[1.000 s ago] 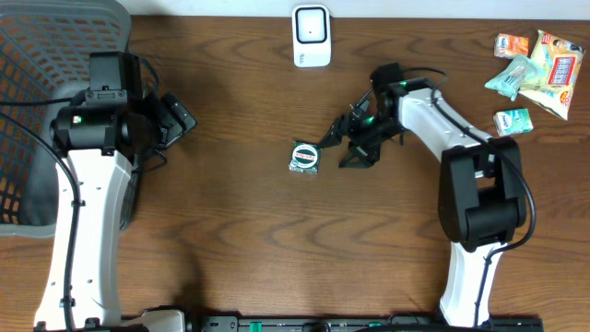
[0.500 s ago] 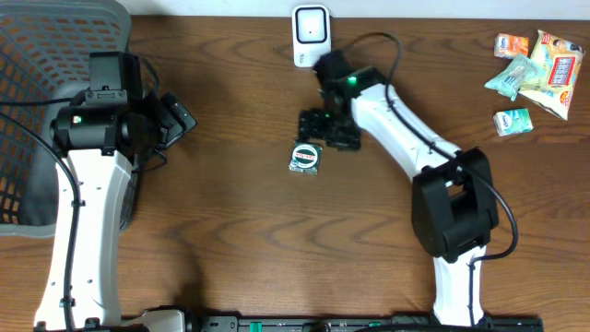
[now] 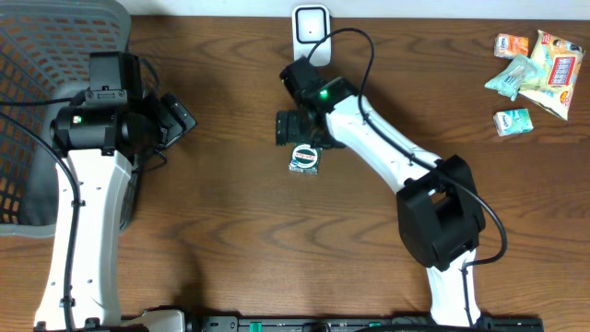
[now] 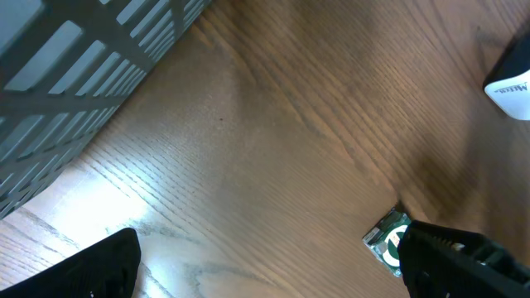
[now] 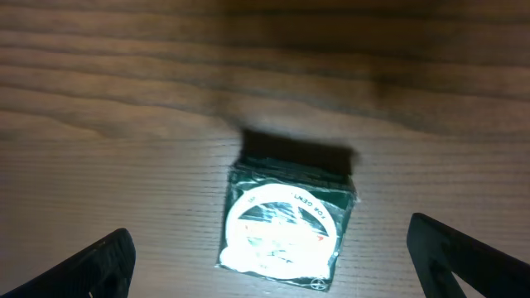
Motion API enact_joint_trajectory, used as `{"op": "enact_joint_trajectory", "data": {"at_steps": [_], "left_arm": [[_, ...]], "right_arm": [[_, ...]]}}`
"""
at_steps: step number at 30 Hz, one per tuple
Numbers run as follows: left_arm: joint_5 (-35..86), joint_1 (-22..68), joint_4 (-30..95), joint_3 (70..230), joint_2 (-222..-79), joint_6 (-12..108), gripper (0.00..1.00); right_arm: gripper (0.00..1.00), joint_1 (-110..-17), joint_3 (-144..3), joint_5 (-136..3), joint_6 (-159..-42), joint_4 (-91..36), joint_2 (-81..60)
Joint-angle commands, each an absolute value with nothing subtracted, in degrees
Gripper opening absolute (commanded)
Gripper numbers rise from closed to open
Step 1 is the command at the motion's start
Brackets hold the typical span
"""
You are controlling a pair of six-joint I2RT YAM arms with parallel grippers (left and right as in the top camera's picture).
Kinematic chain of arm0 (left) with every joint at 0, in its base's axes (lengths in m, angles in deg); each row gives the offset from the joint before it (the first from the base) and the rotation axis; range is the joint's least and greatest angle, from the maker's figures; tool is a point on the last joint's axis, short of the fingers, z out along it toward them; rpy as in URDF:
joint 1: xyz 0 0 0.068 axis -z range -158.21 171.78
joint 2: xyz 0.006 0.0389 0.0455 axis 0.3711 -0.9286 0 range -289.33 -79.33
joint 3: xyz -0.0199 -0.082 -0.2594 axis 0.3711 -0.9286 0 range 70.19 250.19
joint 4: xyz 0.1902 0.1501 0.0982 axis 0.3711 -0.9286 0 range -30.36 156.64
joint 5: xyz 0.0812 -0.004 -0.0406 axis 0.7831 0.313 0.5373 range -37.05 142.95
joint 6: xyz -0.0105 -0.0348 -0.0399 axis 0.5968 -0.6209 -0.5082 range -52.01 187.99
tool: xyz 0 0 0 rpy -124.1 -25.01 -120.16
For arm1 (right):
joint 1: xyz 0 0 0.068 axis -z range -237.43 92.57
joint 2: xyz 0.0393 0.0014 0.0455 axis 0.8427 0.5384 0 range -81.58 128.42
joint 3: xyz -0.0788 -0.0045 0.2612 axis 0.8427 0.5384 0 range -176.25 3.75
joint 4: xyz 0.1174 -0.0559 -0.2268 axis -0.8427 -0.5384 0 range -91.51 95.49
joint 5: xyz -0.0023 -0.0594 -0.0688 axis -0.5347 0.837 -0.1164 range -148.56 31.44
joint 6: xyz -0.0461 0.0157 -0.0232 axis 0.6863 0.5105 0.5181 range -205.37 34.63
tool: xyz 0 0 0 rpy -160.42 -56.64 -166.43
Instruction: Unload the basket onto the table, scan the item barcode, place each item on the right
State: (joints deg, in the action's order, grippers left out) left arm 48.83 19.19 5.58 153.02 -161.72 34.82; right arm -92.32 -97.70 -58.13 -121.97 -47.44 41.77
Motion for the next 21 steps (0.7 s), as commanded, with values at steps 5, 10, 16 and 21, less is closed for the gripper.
{"op": "enact_joint_trajectory", "data": {"at_steps": [5,10,16,21], "left_arm": [[49.6,18.9,5.6,152.9,-161.8,34.8,0.98],[49.6,18.9,5.6,152.9,-161.8,34.8,0.98],[49.6,18.9,5.6,152.9,-161.8,34.8,0.98],[49.6,18.9,5.6,152.9,-161.8,34.8,0.98]], "right_arm": [[0.90,-95.4,-96.8,-53.0,-123.7,-47.4,42.4],[0.97,-97.0,-96.8,-52.0,-123.4,-47.2,42.4],[0.97,-97.9,-96.8,-51.7,-121.3,-47.4,42.4],[0.96,-98.0,-96.8,-51.6,-121.4,-47.4,42.4]]}}
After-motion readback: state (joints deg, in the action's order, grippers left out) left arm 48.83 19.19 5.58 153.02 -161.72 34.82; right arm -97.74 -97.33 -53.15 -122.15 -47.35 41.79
